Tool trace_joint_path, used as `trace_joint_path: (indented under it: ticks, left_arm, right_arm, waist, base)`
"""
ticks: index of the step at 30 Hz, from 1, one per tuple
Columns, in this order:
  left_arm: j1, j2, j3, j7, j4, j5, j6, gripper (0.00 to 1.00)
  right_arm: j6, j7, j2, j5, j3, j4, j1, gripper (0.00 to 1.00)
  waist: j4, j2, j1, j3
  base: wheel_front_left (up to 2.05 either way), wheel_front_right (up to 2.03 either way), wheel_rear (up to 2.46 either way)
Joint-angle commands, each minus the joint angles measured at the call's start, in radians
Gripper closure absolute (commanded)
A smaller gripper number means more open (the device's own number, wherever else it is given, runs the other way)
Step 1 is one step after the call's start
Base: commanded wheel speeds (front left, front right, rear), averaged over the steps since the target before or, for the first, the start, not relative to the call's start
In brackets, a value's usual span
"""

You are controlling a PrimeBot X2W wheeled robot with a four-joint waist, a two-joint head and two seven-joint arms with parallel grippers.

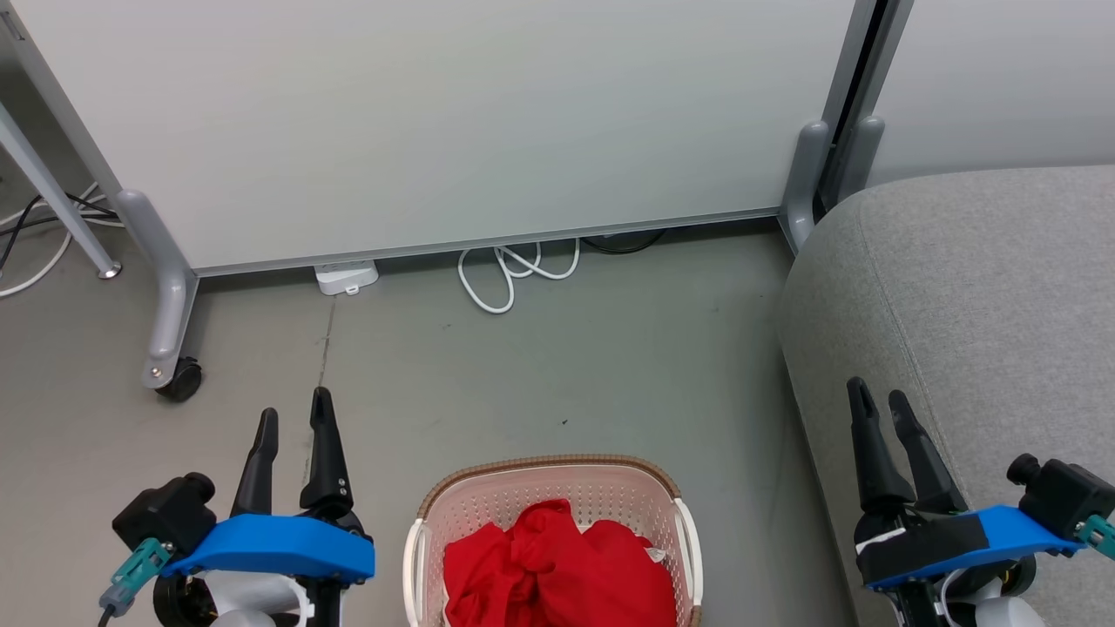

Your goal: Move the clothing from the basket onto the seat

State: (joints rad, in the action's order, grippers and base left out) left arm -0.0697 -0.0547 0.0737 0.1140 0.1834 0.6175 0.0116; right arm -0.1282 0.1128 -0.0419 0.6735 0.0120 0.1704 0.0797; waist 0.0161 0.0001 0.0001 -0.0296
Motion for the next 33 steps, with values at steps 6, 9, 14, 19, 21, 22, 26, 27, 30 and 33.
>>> trace_joint_path:
  ticks: [6,9,14,19,21,22,26,27,30,33]
  left_arm:
    - [-0.028,-0.015,0.029,0.025,0.003,-0.09,-0.021,0.0]
    - [-0.029,-0.018,0.039,0.033,0.004,-0.121,-0.026,0.0]
    - [-0.032,-0.022,0.057,0.046,0.006,-0.174,-0.037,0.0]
    - [-0.032,-0.026,0.071,0.059,0.003,-0.223,-0.044,0.0]
    - [-0.032,-0.027,0.077,0.063,0.001,-0.241,-0.047,0.0]
    - [-0.032,-0.028,0.08,0.066,0.0,-0.25,-0.048,0.0]
    - [-0.032,-0.029,0.088,0.076,-0.002,-0.285,-0.05,0.0]
    - [-0.032,-0.029,0.09,0.077,-0.003,-0.295,-0.052,0.0]
    - [-0.032,-0.03,0.096,0.085,-0.005,-0.322,-0.055,0.0]
    - [-0.032,-0.03,0.102,0.09,-0.005,-0.348,-0.057,0.0]
  right_arm:
    - [-0.002,0.026,-0.008,-0.096,0.011,0.0,0.019,0.0]
    - [-0.002,0.033,-0.008,-0.131,0.014,0.002,0.02,0.0]
    - [-0.003,0.047,-0.008,-0.186,0.019,0.004,0.022,0.0]
    - [-0.003,0.06,-0.009,-0.238,0.024,0.002,0.023,0.0]
    - [-0.003,0.064,-0.009,-0.258,0.026,0.002,0.024,0.0]
    - [-0.003,0.067,-0.009,-0.266,0.027,0.002,0.025,0.0]
    - [-0.003,0.075,-0.009,-0.306,0.031,0.001,0.025,0.0]
    - [-0.003,0.078,-0.009,-0.316,0.032,0.001,0.024,0.0]
    - [-0.003,0.085,-0.01,-0.342,0.035,0.0,0.024,0.0]
    - [-0.003,0.092,-0.01,-0.368,0.037,0.0,0.025,0.0]
  waist:
    - [0.003,-0.0001,-0.0001,-0.001]
    - [0.004,-0.0001,-0.0001,-0.003]
    - [0.007,-0.0001,-0.0001,-0.004]
    - [0.01,-0.0001,-0.0001,-0.007]
    - [0.011,-0.0001,-0.0001,-0.008]
    - [0.011,-0.0001,-0.0001,-0.009]
    - [0.012,-0.0001,-0.0001,-0.011]
    - [0.012,-0.0001,-0.0001,-0.012]
    - [0.013,-0.0001,-0.0001,-0.014]
    - [0.013,-0.0001,-0.0001,-0.015]
  base:
    - [0.0,0.0,0.0]
    - [0.0,0.0,0.0]
    - [0.0,0.0,0.0]
    - [0.0,0.0,0.0]
    - [0.0,0.0,0.0]
    - [0.0,0.0,0.0]
    - [0.0,0.0,0.0]
    - [0.0,0.0,0.0]
    - [0.0,0.0,0.0]
    - [0.0,0.0,0.0]
